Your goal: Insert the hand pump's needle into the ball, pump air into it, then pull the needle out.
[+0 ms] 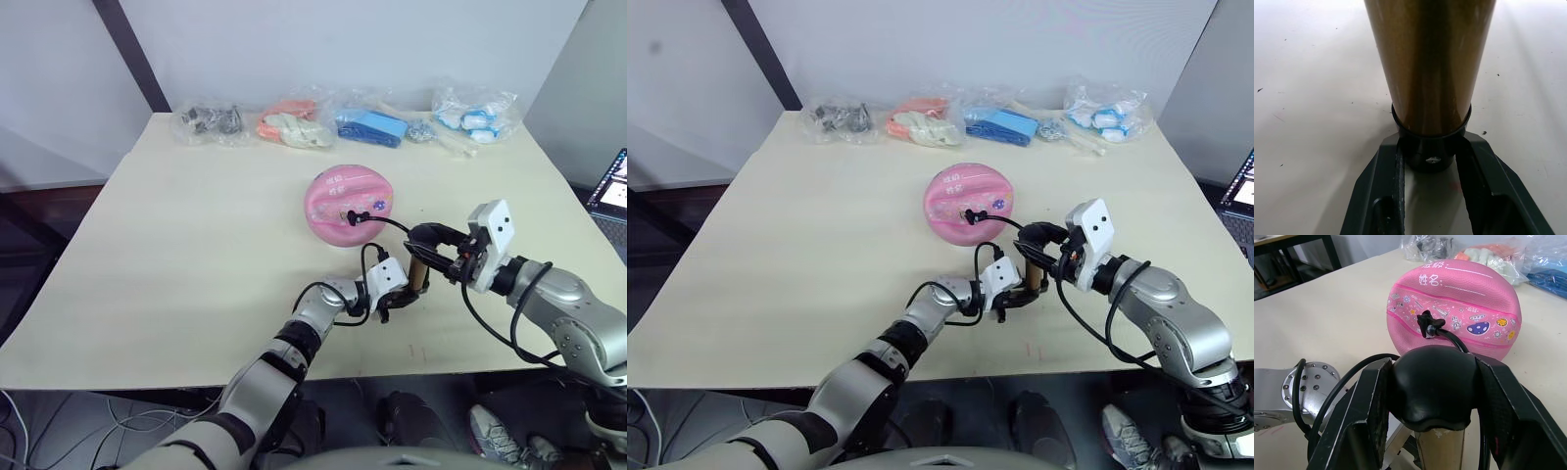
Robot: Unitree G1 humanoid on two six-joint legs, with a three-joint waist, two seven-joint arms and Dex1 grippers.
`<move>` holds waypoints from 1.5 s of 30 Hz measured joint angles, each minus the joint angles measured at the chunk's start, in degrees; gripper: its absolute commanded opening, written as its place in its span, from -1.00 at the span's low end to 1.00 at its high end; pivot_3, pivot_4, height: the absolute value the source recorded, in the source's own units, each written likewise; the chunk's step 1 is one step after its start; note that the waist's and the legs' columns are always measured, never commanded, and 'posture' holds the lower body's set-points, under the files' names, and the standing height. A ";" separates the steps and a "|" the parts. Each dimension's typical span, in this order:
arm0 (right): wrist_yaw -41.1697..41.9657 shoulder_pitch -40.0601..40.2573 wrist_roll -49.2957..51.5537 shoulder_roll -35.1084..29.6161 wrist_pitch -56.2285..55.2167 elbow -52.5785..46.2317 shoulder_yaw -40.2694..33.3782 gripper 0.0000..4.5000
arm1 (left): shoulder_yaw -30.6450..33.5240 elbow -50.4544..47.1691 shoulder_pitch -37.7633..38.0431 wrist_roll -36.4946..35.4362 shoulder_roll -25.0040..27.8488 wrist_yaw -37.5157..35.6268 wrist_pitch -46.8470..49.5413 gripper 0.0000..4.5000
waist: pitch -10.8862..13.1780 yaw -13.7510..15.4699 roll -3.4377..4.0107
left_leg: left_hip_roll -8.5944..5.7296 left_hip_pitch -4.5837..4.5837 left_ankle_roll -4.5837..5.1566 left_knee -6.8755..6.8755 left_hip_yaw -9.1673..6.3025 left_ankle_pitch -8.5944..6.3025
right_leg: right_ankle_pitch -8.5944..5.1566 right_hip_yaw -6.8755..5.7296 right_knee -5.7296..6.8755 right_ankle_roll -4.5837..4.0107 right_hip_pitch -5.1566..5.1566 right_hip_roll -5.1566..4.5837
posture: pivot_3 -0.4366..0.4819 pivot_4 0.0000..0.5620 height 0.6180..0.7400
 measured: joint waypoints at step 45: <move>-4.62 -1.60 15.37 -8.78 6.56 -4.37 -6.79 -0.14 | -0.16 -2.84 1.05 -0.30 0.70 -1.14 -0.07 -0.55 | 0.65 0.74 0.12 | -0.08 -0.76 0.02 0.17 -0.08 0.01 | -0.04 -0.03 0.30 0.05 -0.81 -0.03 | -0.05 -0.47 1.00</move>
